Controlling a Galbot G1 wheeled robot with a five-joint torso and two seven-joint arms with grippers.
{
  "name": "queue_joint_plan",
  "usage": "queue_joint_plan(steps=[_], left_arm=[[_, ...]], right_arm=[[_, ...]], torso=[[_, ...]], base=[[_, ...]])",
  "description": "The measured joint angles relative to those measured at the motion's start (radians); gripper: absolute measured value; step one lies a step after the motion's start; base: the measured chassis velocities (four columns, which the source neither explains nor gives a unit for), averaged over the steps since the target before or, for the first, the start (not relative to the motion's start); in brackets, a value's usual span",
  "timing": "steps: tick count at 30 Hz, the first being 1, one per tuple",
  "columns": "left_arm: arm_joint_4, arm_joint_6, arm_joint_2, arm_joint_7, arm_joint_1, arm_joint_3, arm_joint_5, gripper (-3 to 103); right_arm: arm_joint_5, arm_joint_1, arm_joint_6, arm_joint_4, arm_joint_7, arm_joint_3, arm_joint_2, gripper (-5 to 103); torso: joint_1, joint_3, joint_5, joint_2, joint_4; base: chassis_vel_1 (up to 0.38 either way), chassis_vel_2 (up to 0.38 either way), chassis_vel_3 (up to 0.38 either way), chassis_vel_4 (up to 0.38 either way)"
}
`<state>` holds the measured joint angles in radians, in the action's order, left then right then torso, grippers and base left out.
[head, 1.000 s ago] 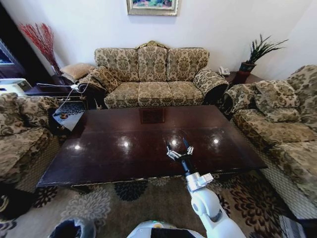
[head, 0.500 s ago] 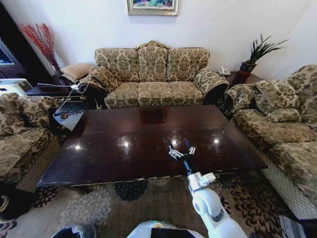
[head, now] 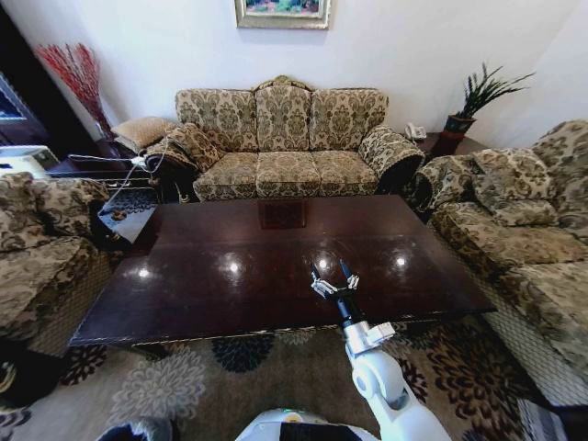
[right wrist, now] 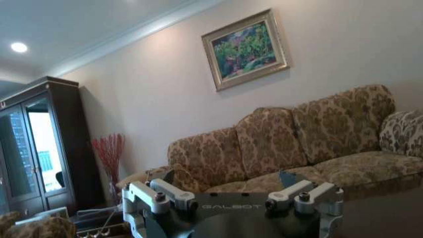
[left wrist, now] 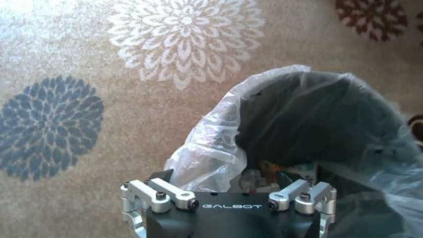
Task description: Move to the front of the table and place the trash on the table into the trash bin.
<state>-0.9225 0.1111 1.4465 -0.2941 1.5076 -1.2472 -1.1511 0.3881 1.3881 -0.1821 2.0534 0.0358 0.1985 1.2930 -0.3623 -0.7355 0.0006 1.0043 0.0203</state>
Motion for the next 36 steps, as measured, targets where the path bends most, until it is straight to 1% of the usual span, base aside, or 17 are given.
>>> queue_joint_plan(steps=[4,9,14,17,19,20,21,23,24,26,27,28,30,31,32,34,36], left_arm=[[-0.016,-0.025,0.008,-0.030,0.007,-0.002,-0.008,100],[0.008,-0.067,-0.012,-0.012,0.025,-0.038,-0.043,100],[-0.031,-0.086,-0.021,-0.079,0.016,-0.063,-0.111,100],[-0.093,-0.152,-0.020,-0.064,0.021,-0.064,-0.114,100],[-0.180,-0.205,-0.018,-0.002,0.050,-0.060,-0.082,100],[-0.272,-0.251,-0.016,0.084,0.084,-0.055,-0.012,100],[-0.272,-0.251,-0.016,0.084,0.084,-0.055,-0.012,100],[-0.411,-0.321,-0.020,0.208,0.128,-0.053,0.099,100],[-0.411,-0.321,-0.020,0.208,0.128,-0.053,0.099,100],[-0.602,-0.385,-0.046,0.340,0.174,-0.047,0.142,100],[-0.693,-0.392,-0.061,0.397,0.200,-0.042,0.150,100],[-0.693,-0.392,-0.061,0.397,0.200,-0.042,0.150,100],[-0.893,-0.393,-0.097,0.478,0.259,-0.020,0.204,100],[-0.893,-0.393,-0.097,0.478,0.259,-0.020,0.204,100],[-0.996,-0.393,-0.120,0.531,0.289,-0.003,0.246,98],[-1.131,-0.385,-0.149,0.583,0.320,0.026,0.314,100],[-1.198,-0.364,-0.160,0.584,0.329,0.042,0.337,100]], right_arm=[[0.016,-0.001,-0.002,-0.012,-0.001,-0.015,0.008,100],[0.025,0.002,-0.005,-0.021,-0.001,-0.038,0.011,100],[0.018,0.018,-0.010,-0.011,-0.001,-0.044,0.007,100],[0.017,0.031,-0.014,-0.003,-0.001,-0.030,0.004,100],[0.014,0.043,-0.013,0.008,-0.001,-0.010,0.002,100],[-0.005,0.056,0.006,0.024,0.001,0.011,-0.002,100],[-0.005,0.056,0.006,0.024,0.001,0.011,-0.002,100],[-0.065,0.086,0.062,0.066,0.002,0.056,-0.005,100],[-0.065,0.086,0.062,0.066,0.002,0.056,-0.005,100],[-0.120,0.121,0.088,0.110,0.014,0.103,0.002,100],[-0.135,0.145,0.106,0.141,0.017,0.144,0.007,100],[-0.135,0.145,0.106,0.141,0.017,0.144,0.007,100],[-0.159,0.207,0.135,0.214,0.015,0.244,0.014,100],[-0.159,0.207,0.135,0.214,0.015,0.244,0.014,100],[-0.171,0.243,0.139,0.253,0.012,0.287,0.019,100],[-0.191,0.305,0.143,0.312,0.010,0.335,0.038,100],[-0.204,0.331,0.141,0.335,0.010,0.346,0.052,100]], torso=[[0.000,0.000,-0.0009,0.000,-0.0002],[0.000,0.000,-0.0003,0.000,0.0001],[0.000,0.000,-0.0005,0.000,-0.0002],[0.000,0.000,-0.0012,0.000,0.0000],[0.000,0.000,-0.0008,0.000,-0.0001],[0.000,0.000,0.0000,0.000,0.0001],[0.000,0.000,0.0000,0.000,0.0001],[0.000,0.000,-0.0011,0.000,0.0003],[0.000,0.000,-0.0011,0.000,0.0003],[0.000,0.000,0.0000,0.000,-0.0002],[0.000,0.000,0.0006,0.000,-0.0001],[0.000,0.000,0.0006,0.000,-0.0001],[0.000,0.000,-0.0009,0.000,-0.0001],[0.000,0.000,-0.0009,0.000,-0.0001],[0.000,0.000,0.0002,0.000,-0.0001],[0.000,0.000,-0.0008,0.000,-0.0002],[0.000,0.000,-0.0008,0.000,-0.0003]], base=[[0.000,0.000,0.000,0.000],[0.000,0.000,0.000,0.000],[0.000,0.000,0.000,0.000],[0.000,0.000,0.000,0.000],[0.000,0.000,0.000,0.000],[0.000,0.000,0.000,0.000],[0.000,0.000,0.000,0.000],[0.000,0.000,0.000,0.000],[0.000,0.000,0.000,0.000],[0.000,0.000,0.000,0.000],[0.000,0.000,0.000,0.000],[0.000,0.000,0.000,0.000],[0.000,0.000,0.000,0.000],[0.000,0.000,0.000,0.000],[0.000,0.000,0.000,0.000],[0.000,0.000,0.000,0.000],[0.000,0.000,0.000,0.000]])
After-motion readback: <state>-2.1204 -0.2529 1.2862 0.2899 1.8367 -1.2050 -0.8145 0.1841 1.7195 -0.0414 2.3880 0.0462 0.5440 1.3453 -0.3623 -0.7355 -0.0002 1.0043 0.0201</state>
